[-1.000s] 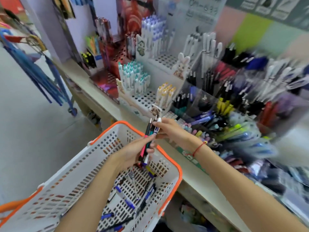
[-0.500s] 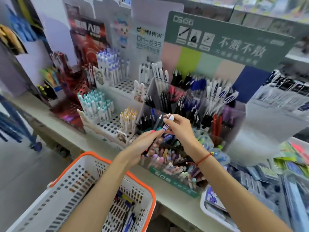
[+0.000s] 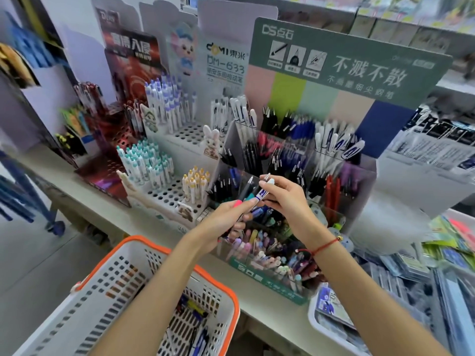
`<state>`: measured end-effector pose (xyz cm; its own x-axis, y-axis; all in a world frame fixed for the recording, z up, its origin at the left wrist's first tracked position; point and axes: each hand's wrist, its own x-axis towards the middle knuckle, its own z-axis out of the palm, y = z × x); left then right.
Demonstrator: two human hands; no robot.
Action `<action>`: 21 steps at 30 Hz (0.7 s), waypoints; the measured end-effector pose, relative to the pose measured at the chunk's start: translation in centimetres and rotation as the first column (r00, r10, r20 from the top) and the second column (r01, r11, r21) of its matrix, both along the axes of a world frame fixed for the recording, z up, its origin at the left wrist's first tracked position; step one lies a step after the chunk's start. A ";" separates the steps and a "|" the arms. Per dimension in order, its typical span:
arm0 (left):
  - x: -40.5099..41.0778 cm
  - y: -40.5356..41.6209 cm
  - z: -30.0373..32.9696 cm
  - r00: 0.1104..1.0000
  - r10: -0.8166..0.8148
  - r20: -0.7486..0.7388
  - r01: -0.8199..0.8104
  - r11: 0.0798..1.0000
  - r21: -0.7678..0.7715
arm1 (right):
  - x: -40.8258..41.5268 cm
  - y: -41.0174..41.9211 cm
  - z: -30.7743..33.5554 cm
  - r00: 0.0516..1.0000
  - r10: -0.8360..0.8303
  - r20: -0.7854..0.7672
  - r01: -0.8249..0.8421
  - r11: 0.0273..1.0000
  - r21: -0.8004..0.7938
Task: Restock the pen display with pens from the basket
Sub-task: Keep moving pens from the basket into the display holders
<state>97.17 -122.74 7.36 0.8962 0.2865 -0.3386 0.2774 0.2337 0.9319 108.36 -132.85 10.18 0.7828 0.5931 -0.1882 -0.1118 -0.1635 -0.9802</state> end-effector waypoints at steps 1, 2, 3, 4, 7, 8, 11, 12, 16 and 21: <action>-0.1 0.1 -0.1 1.000 -0.002 -0.002 0.002 1.000 -0.013 | -0.1 0.0 -0.1 1.000 -0.002 0.004 0.002 1.000 0.000; -0.2 0.1 -0.1 1.000 -0.003 -0.005 0.002 1.000 -0.025 | -0.2 0.0 -0.1 1.000 -0.001 0.003 0.001 1.000 0.004; -0.3 0.1 -0.1 1.000 0.000 -0.010 0.000 0.999 -0.034 | -0.3 0.0 -0.2 1.000 -0.001 0.001 0.001 1.000 0.006; -0.4 0.1 -0.1 1.000 0.003 -0.013 -0.004 0.999 -0.042 | -0.4 0.1 -0.2 1.000 0.000 0.001 0.000 1.000 0.005; -0.9 0.2 0.0 1.000 0.015 -0.011 -0.016 0.998 -0.065 | -0.6 0.3 -0.3 1.000 0.013 0.014 -0.013 1.000 0.006; -1.0 0.3 0.1 1.000 0.016 -0.012 -0.017 0.998 -0.068 | -0.7 0.3 -0.3 1.000 0.017 0.021 -0.017 1.000 0.007; -1.3 0.6 0.3 1.000 0.021 -0.005 -0.021 0.998 -0.056 | -0.7 0.4 -0.2 0.999 -0.033 0.041 0.030 0.997 0.065; -1.5 0.7 0.3 1.000 0.031 -0.002 -0.031 0.999 -0.037 | -0.6 0.4 0.0 0.995 -0.099 0.036 0.093 0.988 0.123; -1.8 1.3 0.1 0.997 0.070 0.038 -0.070 0.997 0.014 | 0.3 0.0 0.6 0.928 -0.353 -0.119 0.372 0.870 0.324; -1.8 2.0 -0.6 0.980 0.188 0.060 -0.185 0.981 -0.059 | 0.6 -0.1 0.6 0.914 -0.403 -0.053 0.398 0.861 0.317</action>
<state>95.37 -120.78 6.76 0.8493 0.4341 -0.3002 0.1632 0.3249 0.9316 108.91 -132.91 10.78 0.9667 0.2538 -0.0318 -0.0868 0.2083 -0.9742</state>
